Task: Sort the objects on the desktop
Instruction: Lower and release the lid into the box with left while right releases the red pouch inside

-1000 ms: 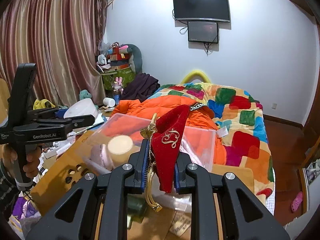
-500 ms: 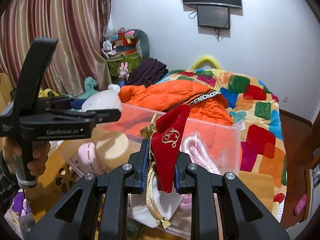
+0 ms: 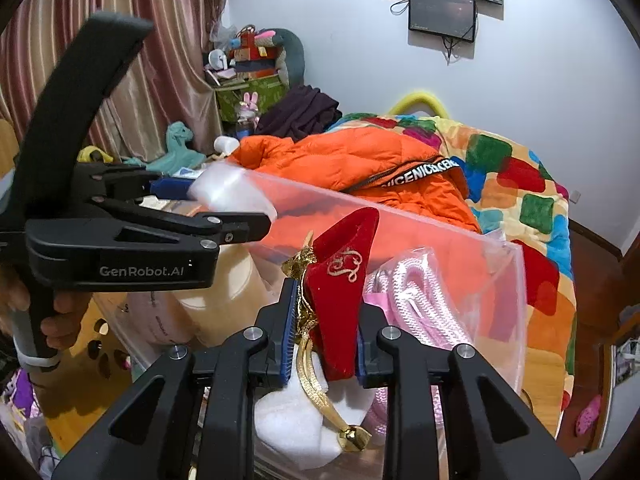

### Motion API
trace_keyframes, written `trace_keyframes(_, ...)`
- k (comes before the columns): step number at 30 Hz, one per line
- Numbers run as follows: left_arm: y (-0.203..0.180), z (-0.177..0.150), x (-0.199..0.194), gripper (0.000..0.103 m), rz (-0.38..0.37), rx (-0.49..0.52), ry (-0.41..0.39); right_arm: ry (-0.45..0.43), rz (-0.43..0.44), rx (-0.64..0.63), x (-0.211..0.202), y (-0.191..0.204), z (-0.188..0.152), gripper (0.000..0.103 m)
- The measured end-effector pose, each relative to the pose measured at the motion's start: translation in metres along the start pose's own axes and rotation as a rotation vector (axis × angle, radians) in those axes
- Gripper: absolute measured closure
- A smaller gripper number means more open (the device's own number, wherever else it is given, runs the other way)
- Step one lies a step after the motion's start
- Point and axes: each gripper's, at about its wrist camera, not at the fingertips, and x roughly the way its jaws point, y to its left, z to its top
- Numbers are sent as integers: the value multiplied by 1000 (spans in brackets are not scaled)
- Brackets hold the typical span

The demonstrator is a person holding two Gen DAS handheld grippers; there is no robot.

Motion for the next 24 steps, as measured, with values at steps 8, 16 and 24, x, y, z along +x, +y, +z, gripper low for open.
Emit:
trace_keyframes(8, -11, -2, -11, 38, 56, 102, -39, 23, -31, -36, 5, 11, -1, 62)
trace_keyframes(16, -22, -6, -41, 24, 60, 141, -108, -44, -113, -45, -25, 14, 1, 46)
trace_keyframes(24, -24, -7, -82, 16, 45, 128, -179, -108, -149, -25, -69, 14, 1, 32)
